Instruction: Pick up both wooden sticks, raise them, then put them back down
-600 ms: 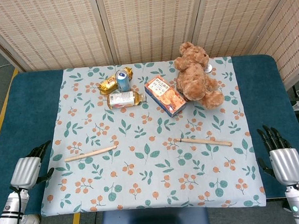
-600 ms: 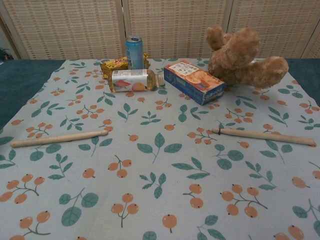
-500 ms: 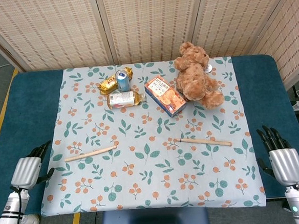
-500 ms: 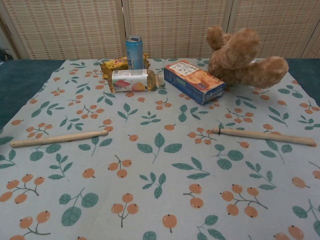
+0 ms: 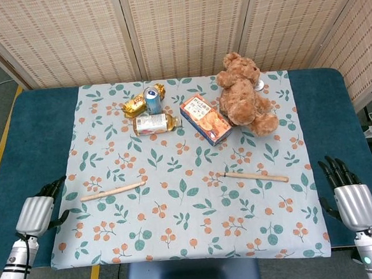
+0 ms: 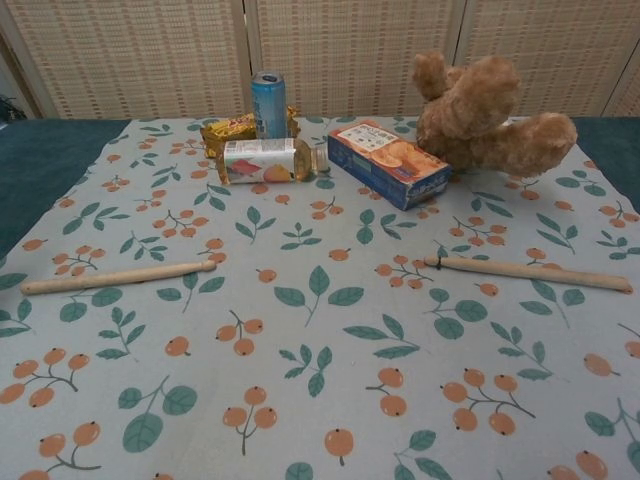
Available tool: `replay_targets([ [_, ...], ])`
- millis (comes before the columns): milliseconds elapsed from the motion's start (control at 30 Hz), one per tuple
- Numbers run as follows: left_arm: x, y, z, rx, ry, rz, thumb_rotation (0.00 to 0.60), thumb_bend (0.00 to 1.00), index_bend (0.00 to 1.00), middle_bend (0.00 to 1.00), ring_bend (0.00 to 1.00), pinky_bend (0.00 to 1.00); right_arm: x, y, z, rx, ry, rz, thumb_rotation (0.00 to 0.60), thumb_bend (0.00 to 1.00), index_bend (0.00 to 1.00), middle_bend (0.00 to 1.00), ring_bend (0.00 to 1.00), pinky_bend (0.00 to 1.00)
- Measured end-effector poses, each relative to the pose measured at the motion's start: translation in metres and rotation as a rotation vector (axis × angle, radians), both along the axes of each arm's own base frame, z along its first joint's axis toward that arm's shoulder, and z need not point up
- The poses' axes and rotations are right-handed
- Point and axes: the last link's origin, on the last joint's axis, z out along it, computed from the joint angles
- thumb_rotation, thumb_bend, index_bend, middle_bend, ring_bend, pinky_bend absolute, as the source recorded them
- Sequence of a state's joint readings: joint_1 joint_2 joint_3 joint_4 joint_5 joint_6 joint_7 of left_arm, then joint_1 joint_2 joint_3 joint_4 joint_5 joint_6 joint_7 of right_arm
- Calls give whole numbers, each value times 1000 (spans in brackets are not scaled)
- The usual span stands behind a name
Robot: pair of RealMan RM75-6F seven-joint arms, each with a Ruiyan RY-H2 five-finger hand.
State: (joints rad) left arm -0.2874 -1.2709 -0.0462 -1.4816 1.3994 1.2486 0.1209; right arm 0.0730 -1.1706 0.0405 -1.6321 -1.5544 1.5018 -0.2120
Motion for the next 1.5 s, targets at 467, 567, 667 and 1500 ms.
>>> replay_targets([
  [467,42,31,-42,-72,-12,-55,600,316,0,91,452,730,11,9,28,-50,-155,185,600,267,0,0,0,262],
  [567,51,37,-49,-77,3,-52,600,317,0,74,671,908,12,11,32,-59,-175,186,600,267,0,0,0,262],
  [667,59,41,-57,-97,12,-38,600,317,0,86,761,982,12,12,35,-61,-187,182,600,267,0,0,0,262],
  [1500,78,49,-118,-154,169,12,600,345,127,246,842,1000,12,13,34,2,-210,146,600,267,0,0,0,262],
])
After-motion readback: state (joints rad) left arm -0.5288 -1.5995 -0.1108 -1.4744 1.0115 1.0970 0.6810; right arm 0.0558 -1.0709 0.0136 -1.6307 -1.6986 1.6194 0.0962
